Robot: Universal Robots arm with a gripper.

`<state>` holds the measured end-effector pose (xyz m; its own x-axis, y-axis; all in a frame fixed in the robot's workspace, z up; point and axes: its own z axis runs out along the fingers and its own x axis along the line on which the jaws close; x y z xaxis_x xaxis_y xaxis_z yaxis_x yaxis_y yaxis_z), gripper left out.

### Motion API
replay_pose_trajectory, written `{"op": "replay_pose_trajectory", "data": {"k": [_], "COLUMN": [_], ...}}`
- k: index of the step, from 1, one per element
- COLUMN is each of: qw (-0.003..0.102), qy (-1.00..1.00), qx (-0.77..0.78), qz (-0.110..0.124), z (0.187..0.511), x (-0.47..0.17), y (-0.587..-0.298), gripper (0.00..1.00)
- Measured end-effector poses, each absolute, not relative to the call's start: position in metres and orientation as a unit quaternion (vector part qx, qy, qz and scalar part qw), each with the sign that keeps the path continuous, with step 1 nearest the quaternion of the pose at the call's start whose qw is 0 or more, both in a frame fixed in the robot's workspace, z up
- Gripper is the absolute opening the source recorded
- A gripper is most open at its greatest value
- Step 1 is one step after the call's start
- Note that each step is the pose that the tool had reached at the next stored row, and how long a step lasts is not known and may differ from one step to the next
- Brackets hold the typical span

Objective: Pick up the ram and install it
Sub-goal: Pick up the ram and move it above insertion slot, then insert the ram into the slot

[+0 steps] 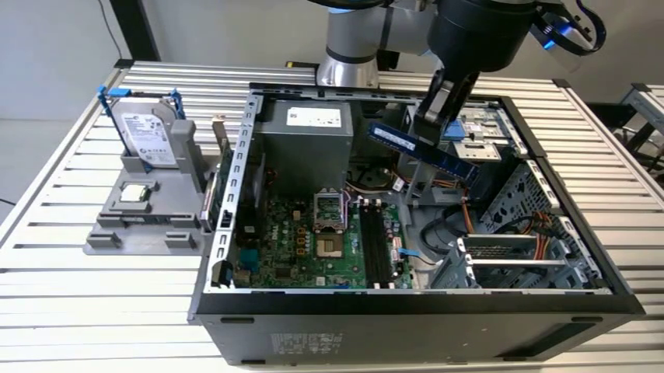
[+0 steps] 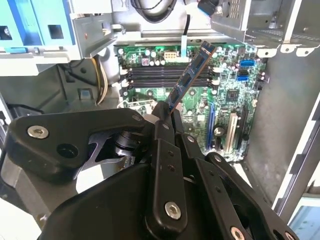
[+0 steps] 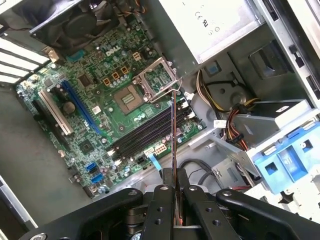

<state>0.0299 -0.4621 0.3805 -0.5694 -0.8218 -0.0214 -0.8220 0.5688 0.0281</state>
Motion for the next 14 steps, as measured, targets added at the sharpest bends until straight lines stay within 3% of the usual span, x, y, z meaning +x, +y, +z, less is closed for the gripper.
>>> {"op": "replay_pose_trajectory", "data": {"k": [14], "qw": [0.004], "qy": [0.903], "qx": [-0.429], "qz": [0.017], "z": [0.3805], "x": [0.0299], "y": [-0.4621], "gripper": [0.0]}}
